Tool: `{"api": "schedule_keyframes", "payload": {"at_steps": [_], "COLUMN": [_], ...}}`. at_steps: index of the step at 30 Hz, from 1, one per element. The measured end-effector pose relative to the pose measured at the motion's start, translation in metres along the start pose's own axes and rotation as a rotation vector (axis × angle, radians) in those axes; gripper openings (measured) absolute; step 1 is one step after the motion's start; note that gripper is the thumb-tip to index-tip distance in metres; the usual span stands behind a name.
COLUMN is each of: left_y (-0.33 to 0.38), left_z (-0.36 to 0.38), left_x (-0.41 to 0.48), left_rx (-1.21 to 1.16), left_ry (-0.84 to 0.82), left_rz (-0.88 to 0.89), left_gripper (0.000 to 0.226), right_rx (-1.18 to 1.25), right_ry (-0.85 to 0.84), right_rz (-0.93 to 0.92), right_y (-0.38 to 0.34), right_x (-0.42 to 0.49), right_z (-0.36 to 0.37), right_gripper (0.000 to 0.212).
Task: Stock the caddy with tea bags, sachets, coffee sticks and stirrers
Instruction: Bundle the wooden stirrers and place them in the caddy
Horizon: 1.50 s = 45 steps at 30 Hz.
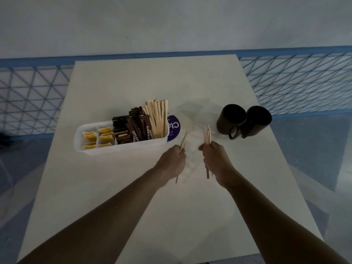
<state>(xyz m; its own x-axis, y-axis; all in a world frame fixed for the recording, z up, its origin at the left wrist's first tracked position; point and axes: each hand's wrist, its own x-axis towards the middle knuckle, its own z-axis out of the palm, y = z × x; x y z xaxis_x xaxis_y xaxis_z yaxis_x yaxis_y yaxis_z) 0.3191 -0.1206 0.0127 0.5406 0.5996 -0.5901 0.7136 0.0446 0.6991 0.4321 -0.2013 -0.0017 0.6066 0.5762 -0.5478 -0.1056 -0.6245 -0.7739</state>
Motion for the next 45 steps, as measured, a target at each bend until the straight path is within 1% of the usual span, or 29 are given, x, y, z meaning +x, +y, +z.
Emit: {"api": "schedule_keyframes", "payload": {"at_steps": [2, 4, 7, 10, 13, 17, 22, 25, 27, 32, 34, 35, 37, 39, 41, 42, 43, 44, 45], "left_y": [0.006, 0.012, 0.019, 0.027, 0.033, 0.037, 0.035, 0.031, 0.028, 0.014, 0.013, 0.013, 0.015, 0.016, 0.017, 0.017, 0.018, 0.018, 0.018], "left_z": [-0.014, -0.030, -0.057, -0.080, -0.096, -0.107, -0.101, -0.096, -0.091, -0.077, -0.075, -0.075, -0.076, -0.077, -0.079, -0.082, -0.085, -0.088, -0.091], "left_x": [0.001, 0.002, 0.004, 0.009, 0.016, 0.025, 0.039, 0.046, 0.048, 0.051, 0.052, 0.051, 0.051, 0.050, 0.050, 0.050, 0.050, 0.050, 0.050], "left_rx": [-0.158, -0.263, -0.432, -0.619, -0.727, -0.724, -0.696, -0.643, -0.618, -0.515, -0.496, -0.485, -0.471, -0.462, -0.430, -0.414, -0.403, -0.396, -0.392], "left_ry": [0.015, 0.048, 0.098, 0.136, 0.236, 0.353, 0.480, 0.528, 0.548, 0.639, 0.656, 0.665, 0.677, 0.676, 0.674, 0.678, 0.684, 0.689, 0.692], "left_rz": [-0.003, 0.027, 0.068, 0.101, 0.152, 0.242, 0.310, 0.318, 0.312, 0.262, 0.251, 0.253, 0.255, 0.264, 0.290, 0.307, 0.325, 0.344, 0.361], "left_gripper": [0.030, 0.025, 0.020, 0.019, 0.022, 0.027, 0.025, 0.022, 0.019, 0.013, 0.017, 0.021, 0.026, 0.027, 0.026, 0.026, 0.026, 0.025, 0.025], "right_rx": [0.042, 0.081, 0.207, 0.297, 0.389, 0.451, 0.360, 0.343, 0.382, 0.482, 0.586, 0.677, 0.744, 0.772, 0.622, 0.480, 0.319, 0.064, -0.148], "right_ry": [-0.022, -0.037, -0.043, -0.071, -0.098, -0.097, -0.046, -0.038, -0.070, -0.131, -0.179, -0.217, -0.229, -0.238, -0.170, -0.127, -0.097, -0.023, 0.071], "right_rz": [-0.001, -0.011, -0.006, -0.027, -0.078, -0.160, -0.310, -0.372, -0.388, -0.374, -0.331, -0.291, -0.241, -0.229, -0.320, -0.393, -0.459, -0.559, -0.647], "right_y": [-0.015, -0.029, -0.052, -0.073, -0.090, -0.106, -0.112, -0.109, -0.103, -0.079, -0.075, -0.075, -0.077, -0.077, -0.078, -0.075, -0.070, -0.067, -0.063], "right_x": [0.004, 0.007, 0.011, 0.016, 0.020, 0.031, 0.045, 0.047, 0.050, 0.054, 0.056, 0.057, 0.056, 0.058, 0.055, 0.056, 0.057, 0.058, 0.060], "right_z": [0.009, 0.017, 0.027, 0.037, 0.047, 0.063, 0.083, 0.091, 0.095, 0.106, 0.109, 0.110, 0.112, 0.112, 0.113, 0.113, 0.111, 0.109, 0.108], "right_gripper": [0.024, 0.024, 0.026, 0.025, 0.027, 0.033, 0.030, 0.026, 0.028, 0.026, 0.023, 0.022, 0.031, 0.030, 0.024, 0.023, 0.023, 0.024, 0.018]}}
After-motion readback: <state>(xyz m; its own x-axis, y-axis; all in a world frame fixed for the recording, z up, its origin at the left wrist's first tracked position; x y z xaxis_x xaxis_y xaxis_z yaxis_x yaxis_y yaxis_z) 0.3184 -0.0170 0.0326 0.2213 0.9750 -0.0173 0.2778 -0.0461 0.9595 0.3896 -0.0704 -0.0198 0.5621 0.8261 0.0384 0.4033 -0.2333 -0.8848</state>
